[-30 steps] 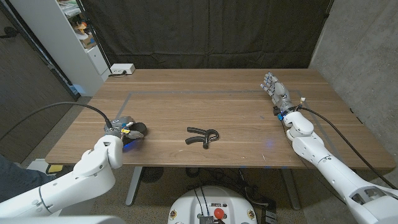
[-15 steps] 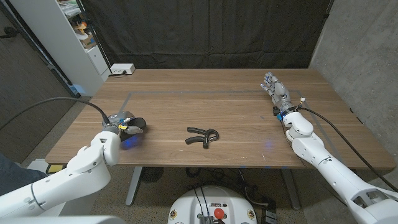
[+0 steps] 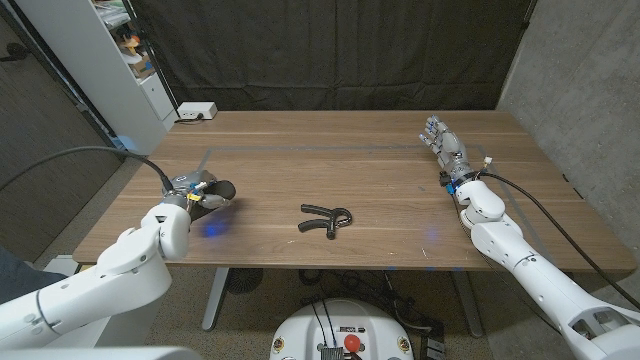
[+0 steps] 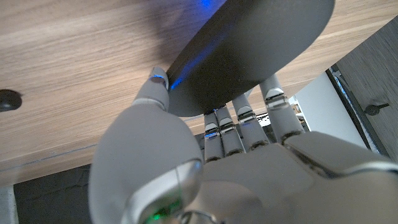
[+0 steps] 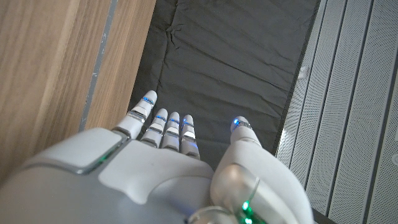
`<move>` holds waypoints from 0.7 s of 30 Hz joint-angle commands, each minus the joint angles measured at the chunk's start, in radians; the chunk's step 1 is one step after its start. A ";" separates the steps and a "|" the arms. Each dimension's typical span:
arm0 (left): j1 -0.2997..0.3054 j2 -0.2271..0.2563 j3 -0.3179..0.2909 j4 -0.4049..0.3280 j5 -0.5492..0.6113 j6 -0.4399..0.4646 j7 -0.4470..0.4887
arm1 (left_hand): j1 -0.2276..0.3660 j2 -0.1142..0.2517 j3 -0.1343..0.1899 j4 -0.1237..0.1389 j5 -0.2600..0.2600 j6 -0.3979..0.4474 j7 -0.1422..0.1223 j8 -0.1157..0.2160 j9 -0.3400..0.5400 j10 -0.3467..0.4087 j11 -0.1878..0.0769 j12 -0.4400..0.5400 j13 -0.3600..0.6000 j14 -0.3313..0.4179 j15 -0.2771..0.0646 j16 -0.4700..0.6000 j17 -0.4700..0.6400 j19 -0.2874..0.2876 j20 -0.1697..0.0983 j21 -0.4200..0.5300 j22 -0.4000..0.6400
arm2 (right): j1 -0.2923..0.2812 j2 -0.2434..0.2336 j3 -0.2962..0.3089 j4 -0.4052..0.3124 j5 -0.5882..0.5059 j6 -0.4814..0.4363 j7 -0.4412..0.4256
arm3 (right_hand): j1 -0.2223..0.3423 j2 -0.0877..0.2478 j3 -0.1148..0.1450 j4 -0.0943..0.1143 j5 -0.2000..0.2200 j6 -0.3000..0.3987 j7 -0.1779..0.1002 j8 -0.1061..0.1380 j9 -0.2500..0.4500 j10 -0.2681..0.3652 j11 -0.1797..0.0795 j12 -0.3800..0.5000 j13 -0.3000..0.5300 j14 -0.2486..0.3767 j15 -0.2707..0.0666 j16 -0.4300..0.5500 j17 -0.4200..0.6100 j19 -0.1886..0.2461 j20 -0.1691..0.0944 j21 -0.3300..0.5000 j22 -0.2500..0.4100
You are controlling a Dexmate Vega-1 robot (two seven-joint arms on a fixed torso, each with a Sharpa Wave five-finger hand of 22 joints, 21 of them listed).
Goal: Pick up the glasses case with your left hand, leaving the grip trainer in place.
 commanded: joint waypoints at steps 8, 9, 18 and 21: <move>0.032 0.065 -0.079 -0.095 0.017 0.052 -0.030 | 0.117 0.131 0.004 0.008 0.009 0.029 -0.010 0.010 0.003 0.018 0.001 0.010 0.009 0.018 0.000 -0.004 -0.003 0.007 -0.007 0.009 0.001 | -0.017 -0.012 0.005 -0.031 0.000 -0.001 -0.011 | 0.003 0.006 -0.001 -0.003 0.002 0.007 0.003 0.006 0.004 0.016 0.000 0.008 0.003 0.012 -0.002 -0.005 0.004 0.005 0.000 0.001 0.005; 0.034 0.071 -0.084 -0.101 0.019 0.057 -0.034 | 0.117 0.133 0.004 0.009 0.010 0.030 -0.010 0.010 0.003 0.018 0.002 0.010 0.010 0.017 0.001 -0.005 -0.003 0.007 -0.007 0.009 0.001 | -0.018 -0.012 0.005 -0.032 0.000 -0.002 -0.011 | 0.003 0.006 -0.001 -0.003 0.002 0.007 0.003 0.006 0.004 0.016 0.001 0.008 0.003 0.012 -0.002 -0.004 0.004 0.005 0.000 0.001 0.005; 0.062 0.104 -0.133 -0.149 0.043 0.101 -0.051 | 0.116 0.134 0.004 0.009 0.010 0.038 -0.009 0.012 0.004 0.029 0.000 0.014 0.013 0.024 0.000 -0.006 -0.004 0.008 -0.008 0.013 0.001 | -0.018 -0.009 0.003 -0.031 0.001 0.000 -0.010 | 0.003 0.007 -0.001 -0.003 0.002 0.007 0.003 0.006 0.004 0.017 0.003 0.008 0.003 0.013 -0.003 -0.004 0.004 0.006 0.001 0.001 0.005; 0.073 0.109 -0.150 -0.157 0.049 0.103 -0.055 | 0.115 0.134 0.004 0.010 0.011 0.040 -0.009 0.012 0.004 0.029 0.000 0.014 0.015 0.028 -0.001 -0.005 -0.004 0.008 -0.008 0.015 0.000 | -0.018 -0.008 0.002 -0.030 0.000 0.000 -0.011 | 0.003 0.007 -0.001 -0.003 0.002 0.007 0.002 0.006 0.004 0.017 0.003 0.008 0.003 0.013 -0.004 -0.004 0.004 0.006 0.001 0.001 0.005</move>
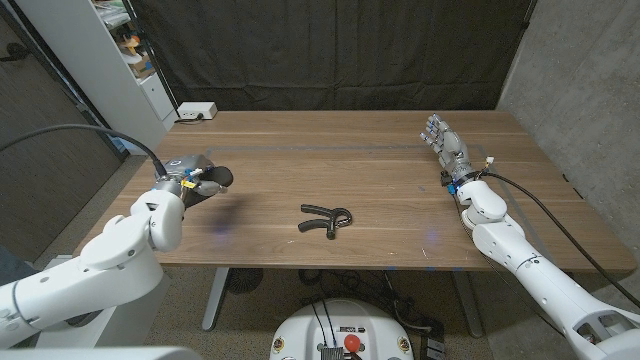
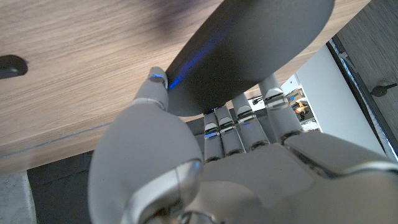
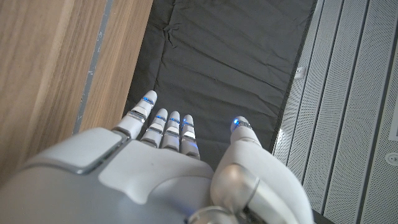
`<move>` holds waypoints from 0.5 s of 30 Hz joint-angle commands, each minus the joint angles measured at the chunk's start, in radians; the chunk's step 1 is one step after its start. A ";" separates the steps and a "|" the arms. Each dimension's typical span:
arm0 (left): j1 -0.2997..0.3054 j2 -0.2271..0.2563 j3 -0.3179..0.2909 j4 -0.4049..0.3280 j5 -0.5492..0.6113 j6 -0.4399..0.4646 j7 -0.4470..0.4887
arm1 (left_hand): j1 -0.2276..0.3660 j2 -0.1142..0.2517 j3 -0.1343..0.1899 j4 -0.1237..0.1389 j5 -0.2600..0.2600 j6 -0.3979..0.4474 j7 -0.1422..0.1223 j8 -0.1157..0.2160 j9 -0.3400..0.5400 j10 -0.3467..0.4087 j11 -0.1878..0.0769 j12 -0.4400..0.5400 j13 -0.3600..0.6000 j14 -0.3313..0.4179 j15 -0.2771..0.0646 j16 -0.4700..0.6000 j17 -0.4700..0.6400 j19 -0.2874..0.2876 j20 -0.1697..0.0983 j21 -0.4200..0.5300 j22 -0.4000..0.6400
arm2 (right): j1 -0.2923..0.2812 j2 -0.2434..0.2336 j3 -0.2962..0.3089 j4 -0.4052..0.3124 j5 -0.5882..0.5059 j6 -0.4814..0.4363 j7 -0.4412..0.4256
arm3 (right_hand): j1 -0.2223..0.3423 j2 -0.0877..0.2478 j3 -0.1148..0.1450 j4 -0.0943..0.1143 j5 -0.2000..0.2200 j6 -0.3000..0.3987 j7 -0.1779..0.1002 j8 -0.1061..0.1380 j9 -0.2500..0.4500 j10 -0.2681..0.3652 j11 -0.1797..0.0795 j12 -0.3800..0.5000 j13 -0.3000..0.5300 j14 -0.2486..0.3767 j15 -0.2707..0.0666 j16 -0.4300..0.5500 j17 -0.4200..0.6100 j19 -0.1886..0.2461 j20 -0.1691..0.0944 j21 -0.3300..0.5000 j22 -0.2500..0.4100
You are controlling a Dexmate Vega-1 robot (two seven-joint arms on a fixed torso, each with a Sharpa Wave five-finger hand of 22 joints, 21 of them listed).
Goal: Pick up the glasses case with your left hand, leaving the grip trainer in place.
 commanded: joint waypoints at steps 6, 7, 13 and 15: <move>0.045 0.045 -0.083 -0.071 0.043 0.058 -0.034 | 0.120 0.130 0.005 0.009 0.006 0.028 -0.012 0.010 0.005 0.013 0.000 0.008 0.008 0.016 -0.001 -0.001 0.001 0.006 -0.007 0.010 0.004 | -0.002 0.002 -0.004 -0.006 -0.002 0.001 -0.004 | 0.004 0.008 -0.001 -0.004 0.002 0.008 0.002 0.006 0.004 0.006 0.004 0.008 0.003 0.010 0.000 -0.004 0.004 0.007 0.000 0.001 0.005; 0.052 0.048 -0.093 -0.073 0.046 0.055 -0.036 | 0.120 0.130 0.005 0.009 0.006 0.030 -0.012 0.010 0.005 0.015 0.001 0.009 0.008 0.016 -0.001 -0.002 0.001 0.007 -0.007 0.011 0.004 | -0.002 0.002 -0.003 -0.006 -0.003 0.001 -0.005 | 0.004 0.008 -0.001 -0.003 0.002 0.008 0.002 0.006 0.004 0.006 0.004 0.008 0.003 0.010 0.000 -0.004 0.004 0.006 0.000 0.001 0.005; 0.067 0.072 -0.123 -0.097 0.073 0.085 -0.059 | 0.118 0.132 0.005 0.010 0.007 0.032 -0.011 0.011 0.005 0.018 0.000 0.010 0.011 0.020 0.001 -0.002 0.001 0.005 -0.009 0.013 0.004 | -0.003 0.001 -0.004 -0.009 -0.003 -0.002 -0.008 | 0.004 0.008 -0.001 -0.003 0.002 0.008 0.003 0.006 0.004 0.007 0.003 0.008 0.003 0.010 0.000 -0.004 0.004 0.007 0.001 0.001 0.005; 0.087 0.071 -0.152 -0.102 0.080 0.083 -0.067 | 0.118 0.133 0.005 0.011 0.007 0.033 -0.011 0.011 0.005 0.018 0.001 0.010 0.011 0.020 0.001 -0.003 0.000 0.005 -0.010 0.014 0.004 | -0.003 0.002 -0.004 -0.010 -0.002 -0.004 -0.009 | 0.004 0.008 -0.001 -0.004 0.002 0.008 0.002 0.006 0.004 0.007 0.003 0.008 0.003 0.010 0.000 -0.004 0.004 0.007 0.001 0.001 0.005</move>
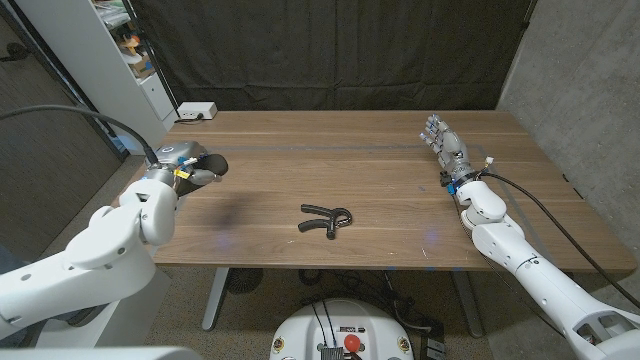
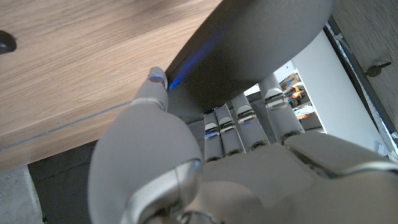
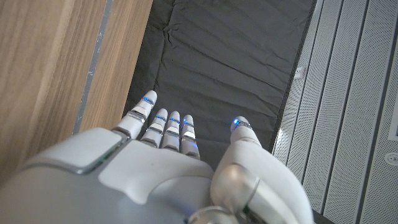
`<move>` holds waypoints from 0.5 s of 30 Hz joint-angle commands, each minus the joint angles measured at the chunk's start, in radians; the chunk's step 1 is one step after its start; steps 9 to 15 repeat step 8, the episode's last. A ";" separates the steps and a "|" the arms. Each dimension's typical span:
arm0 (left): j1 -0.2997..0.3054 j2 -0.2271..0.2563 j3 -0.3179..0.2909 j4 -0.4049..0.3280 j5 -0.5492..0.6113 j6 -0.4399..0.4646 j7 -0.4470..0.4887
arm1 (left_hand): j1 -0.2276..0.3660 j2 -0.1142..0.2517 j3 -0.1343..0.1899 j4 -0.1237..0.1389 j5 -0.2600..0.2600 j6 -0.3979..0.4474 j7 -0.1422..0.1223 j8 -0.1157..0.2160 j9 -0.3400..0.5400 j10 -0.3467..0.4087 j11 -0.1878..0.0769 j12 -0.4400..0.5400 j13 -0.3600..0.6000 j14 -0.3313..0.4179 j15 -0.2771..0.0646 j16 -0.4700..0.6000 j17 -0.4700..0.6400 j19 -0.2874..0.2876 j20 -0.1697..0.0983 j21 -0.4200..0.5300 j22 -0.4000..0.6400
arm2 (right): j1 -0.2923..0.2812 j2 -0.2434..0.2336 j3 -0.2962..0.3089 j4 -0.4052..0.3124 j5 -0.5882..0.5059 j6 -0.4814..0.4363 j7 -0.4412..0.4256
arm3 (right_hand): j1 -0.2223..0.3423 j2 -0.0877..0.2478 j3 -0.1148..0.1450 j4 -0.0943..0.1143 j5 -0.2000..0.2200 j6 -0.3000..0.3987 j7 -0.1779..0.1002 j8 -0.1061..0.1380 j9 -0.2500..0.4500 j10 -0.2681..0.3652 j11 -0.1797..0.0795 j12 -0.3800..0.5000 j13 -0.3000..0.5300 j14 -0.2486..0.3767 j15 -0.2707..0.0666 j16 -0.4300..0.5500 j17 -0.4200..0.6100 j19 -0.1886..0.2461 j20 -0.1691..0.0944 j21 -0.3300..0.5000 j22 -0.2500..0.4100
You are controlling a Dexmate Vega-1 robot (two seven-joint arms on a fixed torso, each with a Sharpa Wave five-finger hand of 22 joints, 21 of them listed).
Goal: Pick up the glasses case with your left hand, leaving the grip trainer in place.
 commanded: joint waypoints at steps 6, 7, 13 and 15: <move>0.062 0.017 -0.114 -0.045 0.060 0.031 -0.065 | 0.119 0.131 0.007 0.011 0.009 0.028 -0.016 0.006 0.005 0.005 -0.001 0.008 0.005 0.010 0.002 -0.003 0.003 0.003 -0.010 0.009 0.004 | 0.000 0.005 -0.005 -0.005 -0.003 -0.003 -0.006 | 0.004 0.008 -0.001 -0.003 0.002 0.007 0.002 0.006 0.004 0.007 0.003 0.008 0.003 0.011 0.001 -0.004 0.004 0.008 0.001 0.001 0.005; 0.061 0.016 -0.114 -0.045 0.064 0.030 -0.069 | 0.118 0.130 0.007 0.011 0.009 0.028 -0.017 0.006 0.005 0.007 0.001 0.009 0.005 0.009 0.001 -0.004 0.003 0.004 -0.010 0.009 0.004 | 0.001 0.005 -0.005 -0.004 -0.003 -0.002 -0.006 | 0.004 0.008 -0.001 -0.003 0.002 0.008 0.002 0.006 0.004 0.007 0.003 0.008 0.003 0.010 0.002 -0.005 0.004 0.008 0.001 0.001 0.005; 0.062 0.015 -0.116 -0.045 0.068 0.029 -0.073 | 0.119 0.130 0.007 0.010 0.009 0.029 -0.017 0.006 0.005 0.008 -0.001 0.009 0.006 0.010 0.000 -0.004 0.003 0.004 -0.010 0.010 0.004 | 0.002 0.006 -0.005 -0.003 -0.003 -0.002 -0.005 | 0.004 0.008 -0.001 -0.004 0.002 0.008 0.002 0.006 0.004 0.008 0.004 0.008 0.003 0.011 0.002 -0.005 0.004 0.007 0.001 0.001 0.005; 0.062 0.015 -0.116 -0.045 0.068 0.029 -0.073 | 0.119 0.130 0.007 0.010 0.009 0.029 -0.017 0.006 0.005 0.008 -0.001 0.009 0.006 0.010 0.000 -0.004 0.003 0.004 -0.010 0.010 0.004 | 0.002 0.006 -0.005 -0.003 -0.003 -0.002 -0.005 | 0.004 0.008 -0.001 -0.004 0.002 0.008 0.002 0.006 0.004 0.008 0.004 0.008 0.003 0.011 0.002 -0.005 0.004 0.007 0.001 0.001 0.005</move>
